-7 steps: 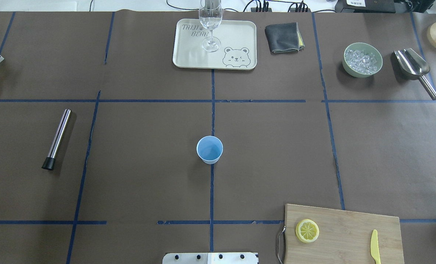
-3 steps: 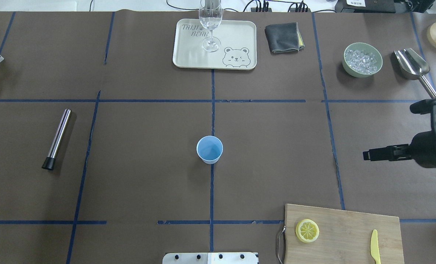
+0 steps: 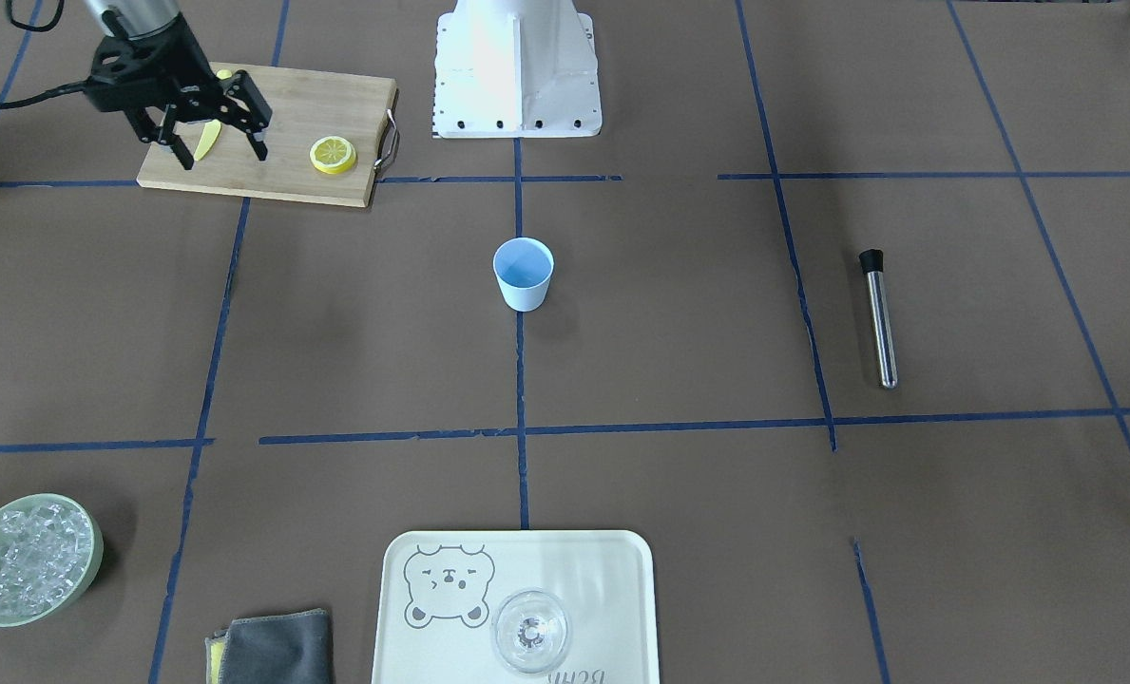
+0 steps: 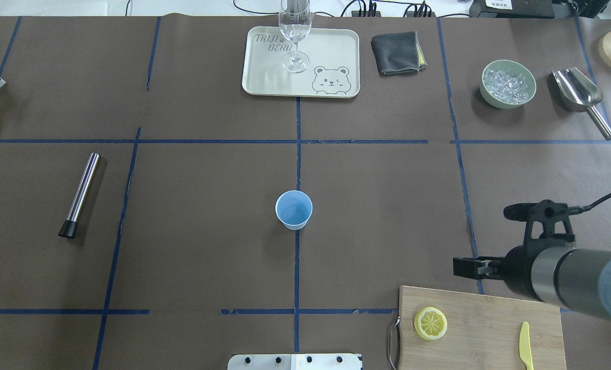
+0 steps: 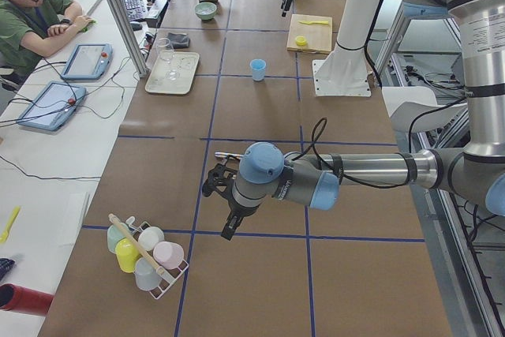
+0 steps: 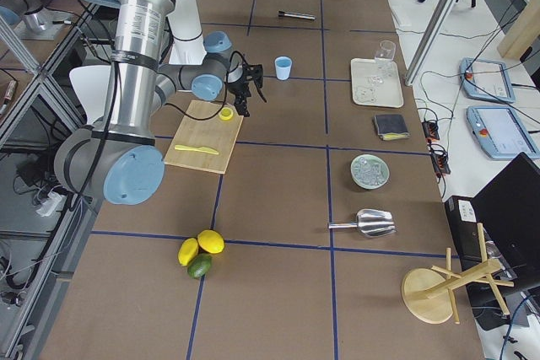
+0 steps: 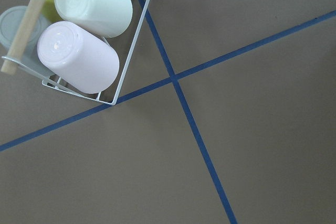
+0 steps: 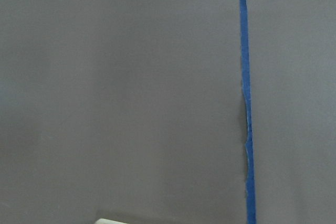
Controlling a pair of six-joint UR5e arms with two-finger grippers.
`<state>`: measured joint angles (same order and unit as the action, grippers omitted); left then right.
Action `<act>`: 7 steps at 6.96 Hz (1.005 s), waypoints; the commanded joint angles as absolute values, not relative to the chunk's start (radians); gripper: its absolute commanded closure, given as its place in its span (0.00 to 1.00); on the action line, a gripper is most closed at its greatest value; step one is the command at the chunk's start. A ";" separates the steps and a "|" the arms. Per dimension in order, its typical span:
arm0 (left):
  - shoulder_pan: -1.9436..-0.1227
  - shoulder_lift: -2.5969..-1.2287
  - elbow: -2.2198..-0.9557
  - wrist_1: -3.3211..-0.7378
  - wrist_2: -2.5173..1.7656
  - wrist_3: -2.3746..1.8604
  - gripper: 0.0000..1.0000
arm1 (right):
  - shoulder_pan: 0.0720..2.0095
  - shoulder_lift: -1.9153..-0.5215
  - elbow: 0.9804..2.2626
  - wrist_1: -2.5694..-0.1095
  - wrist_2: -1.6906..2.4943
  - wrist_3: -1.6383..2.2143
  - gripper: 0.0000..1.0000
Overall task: Squeeze lemon into cup
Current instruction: 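Move the right gripper down over the lemon slice on the cutting board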
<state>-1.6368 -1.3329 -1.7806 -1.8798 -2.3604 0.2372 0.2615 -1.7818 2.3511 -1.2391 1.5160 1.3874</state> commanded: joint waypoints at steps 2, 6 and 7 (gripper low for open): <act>-1.635 -1.333 -1.781 -1.882 -2.361 0.238 0.00 | 0.022 -1.645 2.263 -1.358 1.295 1.460 0.00; -1.635 -1.335 -1.781 -1.882 -2.361 0.239 0.00 | -0.023 -1.598 2.200 -1.356 1.272 1.543 0.00; -1.635 -1.333 -1.781 -1.882 -2.361 0.239 0.00 | -0.021 -1.600 2.200 -1.361 1.273 1.542 0.00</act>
<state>-1.6352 -1.3337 -1.7809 -1.8827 -2.3608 0.2393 -0.0186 -1.5978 2.2004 -1.3576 1.2746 1.5408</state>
